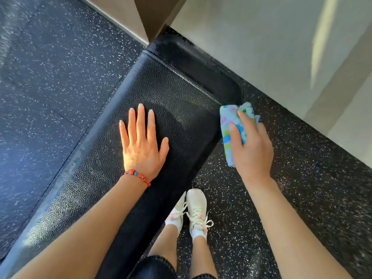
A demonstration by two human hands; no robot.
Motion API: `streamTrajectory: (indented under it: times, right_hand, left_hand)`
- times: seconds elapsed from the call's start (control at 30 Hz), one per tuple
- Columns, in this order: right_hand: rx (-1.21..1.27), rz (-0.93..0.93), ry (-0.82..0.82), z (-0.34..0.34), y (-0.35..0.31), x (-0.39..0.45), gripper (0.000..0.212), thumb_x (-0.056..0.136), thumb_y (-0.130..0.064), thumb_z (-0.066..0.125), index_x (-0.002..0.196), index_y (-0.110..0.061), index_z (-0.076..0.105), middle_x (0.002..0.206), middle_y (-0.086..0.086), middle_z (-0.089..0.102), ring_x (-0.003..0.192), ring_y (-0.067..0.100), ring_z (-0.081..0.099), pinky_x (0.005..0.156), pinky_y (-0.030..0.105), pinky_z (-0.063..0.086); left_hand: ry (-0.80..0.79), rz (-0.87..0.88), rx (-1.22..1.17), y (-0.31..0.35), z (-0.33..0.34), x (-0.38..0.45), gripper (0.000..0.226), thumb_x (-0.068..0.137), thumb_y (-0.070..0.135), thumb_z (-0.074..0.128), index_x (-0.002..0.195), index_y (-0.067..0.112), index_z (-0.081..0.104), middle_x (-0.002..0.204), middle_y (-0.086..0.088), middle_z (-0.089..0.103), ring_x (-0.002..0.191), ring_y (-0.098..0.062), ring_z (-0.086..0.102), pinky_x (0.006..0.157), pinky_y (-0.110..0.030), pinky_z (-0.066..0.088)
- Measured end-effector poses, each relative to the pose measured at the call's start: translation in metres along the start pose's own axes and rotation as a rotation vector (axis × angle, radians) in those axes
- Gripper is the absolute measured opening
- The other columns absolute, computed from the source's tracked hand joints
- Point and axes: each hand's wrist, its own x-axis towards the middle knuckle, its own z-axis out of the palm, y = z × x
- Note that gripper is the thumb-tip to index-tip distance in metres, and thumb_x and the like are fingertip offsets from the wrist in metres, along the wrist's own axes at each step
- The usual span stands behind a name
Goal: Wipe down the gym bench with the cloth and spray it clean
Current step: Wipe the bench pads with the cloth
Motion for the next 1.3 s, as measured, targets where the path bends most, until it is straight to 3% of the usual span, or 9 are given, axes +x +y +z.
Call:
streamTrajectory:
  times: [0.27,0.43,0.6,0.9,1.03,1.3]
  right_hand:
    - [0.019,0.117,0.053,-0.020,0.045,-0.077,0.036,0.087,-0.017,0.063,0.122,-0.013,0.059,0.084,0.017,0.054,0.069,0.034,0.054,0.062,0.029,0.035]
    - [0.077,0.191,0.164,-0.043,0.062,-0.094,0.034,0.087,-0.020,0.062,0.121,-0.015,0.060,0.084,0.014,0.054,0.066,0.020,0.044,0.062,0.027,0.034]
    - [0.123,0.244,0.244,-0.078,0.088,-0.112,0.034,0.088,-0.023,0.060,0.122,-0.019,0.059,0.083,0.002,0.045,0.066,0.019,0.044,0.062,0.028,0.035]
    - [0.206,0.349,0.366,-0.166,0.151,-0.170,0.034,0.088,-0.024,0.061,0.123,-0.022,0.058,0.084,0.000,0.043,0.067,0.019,0.045,0.061,0.028,0.037]
    - [0.236,0.437,0.427,-0.205,0.190,-0.209,0.034,0.088,-0.023,0.061,0.122,-0.021,0.059,0.088,0.010,0.053,0.071,0.027,0.054,0.063,0.030,0.042]
    - [0.268,0.666,0.597,-0.282,0.255,-0.287,0.035,0.086,-0.021,0.063,0.120,-0.018,0.061,0.097,0.015,0.059,0.081,0.033,0.060,0.067,0.028,0.039]
  left_hand:
    - [-0.056,0.178,0.009,0.017,0.006,-0.014,0.064,0.087,0.036,0.036,0.139,-0.003,0.035,0.147,-0.026,0.028,0.136,-0.044,0.022,0.109,-0.058,0.015]
    - [-0.097,0.375,-0.065,0.053,0.001,-0.043,0.057,0.087,0.031,0.038,0.135,0.001,0.043,0.145,-0.020,0.036,0.135,-0.036,0.030,0.110,-0.052,0.018]
    - [-0.111,0.464,-0.066,0.101,-0.018,-0.062,0.052,0.088,0.029,0.037,0.131,0.001,0.048,0.140,-0.020,0.044,0.131,-0.036,0.038,0.108,-0.054,0.020]
    - [-0.130,0.639,-0.031,0.218,-0.055,-0.110,0.052,0.088,0.029,0.038,0.129,0.000,0.051,0.137,-0.022,0.047,0.128,-0.039,0.041,0.105,-0.055,0.028]
    - [-0.147,0.721,-0.033,0.281,-0.066,-0.143,0.052,0.088,0.029,0.037,0.129,0.000,0.051,0.137,-0.022,0.046,0.127,-0.040,0.042,0.103,-0.059,0.032]
    - [-0.177,0.903,-0.011,0.404,-0.094,-0.210,0.052,0.087,0.029,0.038,0.127,0.000,0.053,0.136,-0.022,0.048,0.126,-0.040,0.043,0.104,-0.058,0.025]
